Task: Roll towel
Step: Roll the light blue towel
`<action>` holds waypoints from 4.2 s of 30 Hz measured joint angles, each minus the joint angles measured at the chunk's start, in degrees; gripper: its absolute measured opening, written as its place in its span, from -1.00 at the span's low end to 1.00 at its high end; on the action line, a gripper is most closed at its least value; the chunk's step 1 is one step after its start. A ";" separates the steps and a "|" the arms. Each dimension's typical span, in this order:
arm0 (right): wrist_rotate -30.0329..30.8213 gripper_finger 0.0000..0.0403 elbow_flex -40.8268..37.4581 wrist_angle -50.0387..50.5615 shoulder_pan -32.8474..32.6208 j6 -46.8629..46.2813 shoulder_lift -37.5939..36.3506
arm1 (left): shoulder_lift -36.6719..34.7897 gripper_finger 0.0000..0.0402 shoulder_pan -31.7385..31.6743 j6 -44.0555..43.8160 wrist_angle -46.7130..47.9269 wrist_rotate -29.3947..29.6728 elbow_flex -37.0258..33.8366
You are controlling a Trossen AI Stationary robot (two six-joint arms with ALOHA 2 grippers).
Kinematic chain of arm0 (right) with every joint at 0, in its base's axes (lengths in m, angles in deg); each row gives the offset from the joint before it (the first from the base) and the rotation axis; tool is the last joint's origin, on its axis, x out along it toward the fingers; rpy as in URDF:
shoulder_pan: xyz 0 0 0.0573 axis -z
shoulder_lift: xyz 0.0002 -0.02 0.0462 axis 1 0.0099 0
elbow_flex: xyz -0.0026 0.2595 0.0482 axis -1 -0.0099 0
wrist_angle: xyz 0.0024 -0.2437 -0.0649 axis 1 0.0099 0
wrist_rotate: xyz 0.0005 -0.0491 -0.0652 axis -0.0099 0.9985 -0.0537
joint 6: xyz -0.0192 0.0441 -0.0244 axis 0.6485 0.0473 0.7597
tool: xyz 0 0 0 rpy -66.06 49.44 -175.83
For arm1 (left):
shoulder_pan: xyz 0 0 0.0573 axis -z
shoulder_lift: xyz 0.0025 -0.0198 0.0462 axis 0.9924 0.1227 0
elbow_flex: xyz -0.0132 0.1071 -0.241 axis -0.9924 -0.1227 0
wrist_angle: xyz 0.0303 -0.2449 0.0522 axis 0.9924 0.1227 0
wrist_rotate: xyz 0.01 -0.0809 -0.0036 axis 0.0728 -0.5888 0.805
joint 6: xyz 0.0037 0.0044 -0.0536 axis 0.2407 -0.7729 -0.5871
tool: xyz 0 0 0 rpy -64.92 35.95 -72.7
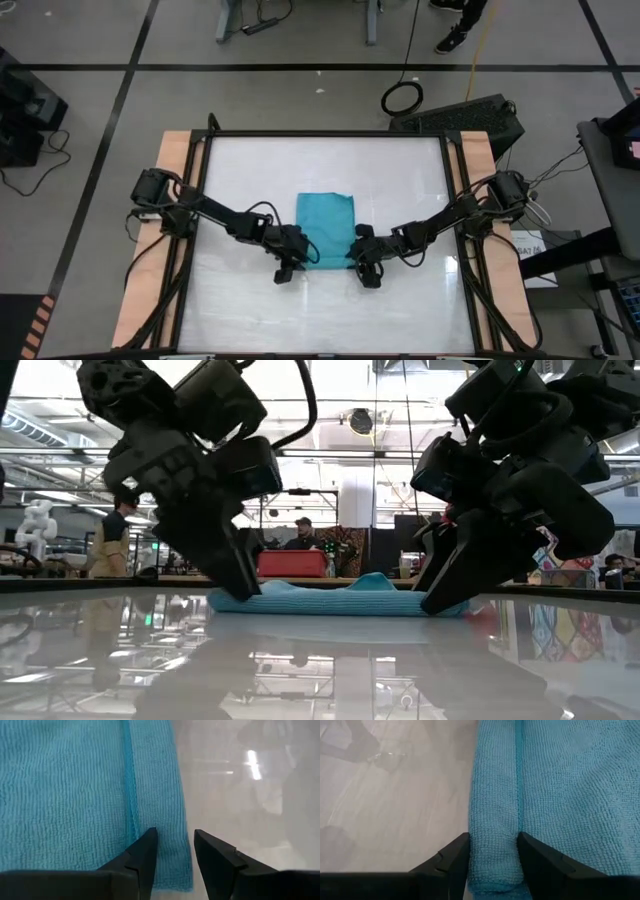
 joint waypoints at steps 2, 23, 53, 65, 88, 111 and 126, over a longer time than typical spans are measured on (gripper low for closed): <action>0.02 -0.20 0.00 0.07 0.00 0.00 0.00 | -0.08 -0.31 0.47 1.78 1.34 0.95 0.04; -0.20 -0.20 -0.12 1.03 -0.10 1.57 -1.66 | -0.02 -0.76 3.75 8.31 11.49 13.46 3.58; 20.47 -0.04 1.03 6.59 -11.50 15.92 -4.25 | 0.17 -0.99 -4.74 -4.11 2.22 -13.92 3.39; 13.90 -0.56 1.03 6.67 -7.90 16.69 -4.26 | 0.15 -0.99 -5.58 -5.44 0.88 -15.78 3.43; -20.18 -0.99 0.96 6.36 6.70 -16.40 -7.37 | 0.11 -0.99 -5.54 -24.20 2.90 -17.43 3.48; -29.94 -0.98 0.98 10.16 17.01 -26.48 -5.37 | 0.04 -0.95 -7.78 -35.11 4.55 -13.96 3.52; -29.67 -0.92 1.07 8.95 19.47 -23.02 -3.48 | 0.02 -0.94 -7.76 -32.24 11.11 -10.97 3.63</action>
